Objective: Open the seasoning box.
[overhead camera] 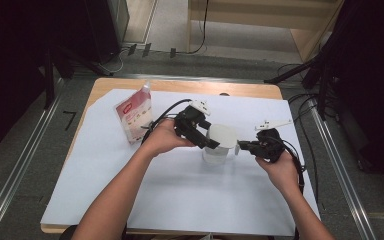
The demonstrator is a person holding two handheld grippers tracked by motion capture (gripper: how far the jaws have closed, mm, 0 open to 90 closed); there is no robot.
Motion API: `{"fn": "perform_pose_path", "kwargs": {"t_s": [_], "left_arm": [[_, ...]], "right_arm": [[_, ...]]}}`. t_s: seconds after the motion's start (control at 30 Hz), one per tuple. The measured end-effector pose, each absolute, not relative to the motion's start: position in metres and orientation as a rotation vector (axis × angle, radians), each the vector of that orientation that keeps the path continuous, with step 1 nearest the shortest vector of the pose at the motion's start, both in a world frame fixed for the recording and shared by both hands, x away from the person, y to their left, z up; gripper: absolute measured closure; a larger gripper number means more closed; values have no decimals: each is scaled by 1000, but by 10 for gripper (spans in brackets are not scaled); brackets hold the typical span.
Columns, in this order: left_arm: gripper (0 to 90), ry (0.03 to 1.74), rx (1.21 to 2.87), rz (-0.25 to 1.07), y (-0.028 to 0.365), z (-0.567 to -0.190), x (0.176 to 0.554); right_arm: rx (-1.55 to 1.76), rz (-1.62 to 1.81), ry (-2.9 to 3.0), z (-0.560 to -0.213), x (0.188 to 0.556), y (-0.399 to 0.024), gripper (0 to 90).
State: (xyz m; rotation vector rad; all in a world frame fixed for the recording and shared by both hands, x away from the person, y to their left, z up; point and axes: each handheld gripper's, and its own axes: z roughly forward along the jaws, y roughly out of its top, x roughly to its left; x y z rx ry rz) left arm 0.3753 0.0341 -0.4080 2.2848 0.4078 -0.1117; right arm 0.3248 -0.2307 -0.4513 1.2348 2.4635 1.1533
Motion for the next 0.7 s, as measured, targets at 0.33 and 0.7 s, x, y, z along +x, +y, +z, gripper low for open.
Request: {"fn": "perform_pose_path", "kwargs": {"t_s": [0.33, 0.7], "left_arm": [[502, 321, 2363, -68, 28, -412, 366], [750, 257, 2392, -113, 19, -402, 361]], "right_arm": [[1194, 1128, 2504, -453, 322, -224, 900], [1196, 1166, 2489, -452, 323, -227, 900]]}}
